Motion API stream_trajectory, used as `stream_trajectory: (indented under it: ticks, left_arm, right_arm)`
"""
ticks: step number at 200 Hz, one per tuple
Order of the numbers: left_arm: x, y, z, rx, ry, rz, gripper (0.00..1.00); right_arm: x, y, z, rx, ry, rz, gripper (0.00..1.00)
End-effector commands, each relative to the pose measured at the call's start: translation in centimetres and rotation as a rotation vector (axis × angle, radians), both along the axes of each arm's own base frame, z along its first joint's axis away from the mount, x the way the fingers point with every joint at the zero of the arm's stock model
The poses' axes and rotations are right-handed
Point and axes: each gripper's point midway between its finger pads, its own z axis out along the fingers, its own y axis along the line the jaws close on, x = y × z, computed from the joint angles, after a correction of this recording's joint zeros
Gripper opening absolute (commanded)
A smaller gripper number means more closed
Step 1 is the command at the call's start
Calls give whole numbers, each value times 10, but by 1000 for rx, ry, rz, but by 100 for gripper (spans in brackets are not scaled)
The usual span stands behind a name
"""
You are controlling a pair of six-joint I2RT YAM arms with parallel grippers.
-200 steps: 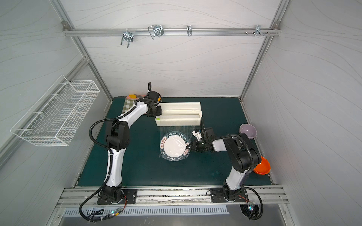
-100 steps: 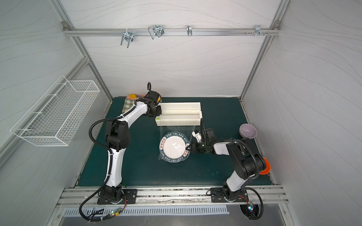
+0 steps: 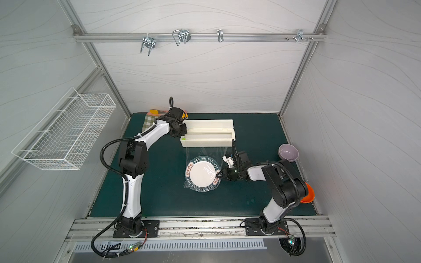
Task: Wrap the plate with plastic wrap
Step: Pull the plastic wrap from the plastic wrap cutting box, then place the plate at the center of the board.
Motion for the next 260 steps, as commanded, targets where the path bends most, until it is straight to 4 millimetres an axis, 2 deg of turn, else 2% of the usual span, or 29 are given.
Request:
stream_trajectory:
  ticks: [1, 26, 41, 57, 106, 134, 163, 177, 208, 235, 260]
  left_arm:
    - [8, 40, -19, -3, -3, 199, 9]
    - [3, 39, -22, -14, 5, 187, 12]
    - [2, 39, -24, -12, 9, 187, 6]
    - [1, 43, -25, 4, 7, 205, 5]
    - [20, 78, -10, 5, -54, 331, 4]
    - [25, 78, -4, -11, -73, 327, 4]
    - [14, 66, -17, -51, -41, 275, 4]
    - [4, 64, -27, -65, -27, 257, 5]
    - [-10, 59, -42, -78, 9, 217, 6]
    - [-11, 57, -42, -83, 11, 196, 6]
    - [-11, 55, -38, -84, 2, 178, 7]
  right_arm:
    - [-51, -8, -26, -59, 196, 89, 0]
    - [-43, -4, -25, -60, 197, 82, 2]
    - [-41, -4, -23, -60, 187, 82, 1]
    - [-44, -5, -23, -65, 190, 91, 0]
    - [-61, -10, -17, -66, 209, 114, 0]
    - [-64, -8, -20, -73, 224, 129, 0]
    - [-60, -9, -23, -105, 214, 118, 0]
    - [-54, -8, -22, -113, 206, 109, 10]
    - [-44, -5, -23, -127, 202, 92, 23]
    - [-43, -8, -25, -148, 202, 76, 33]
    - [-44, -12, -21, -148, 198, 61, 49]
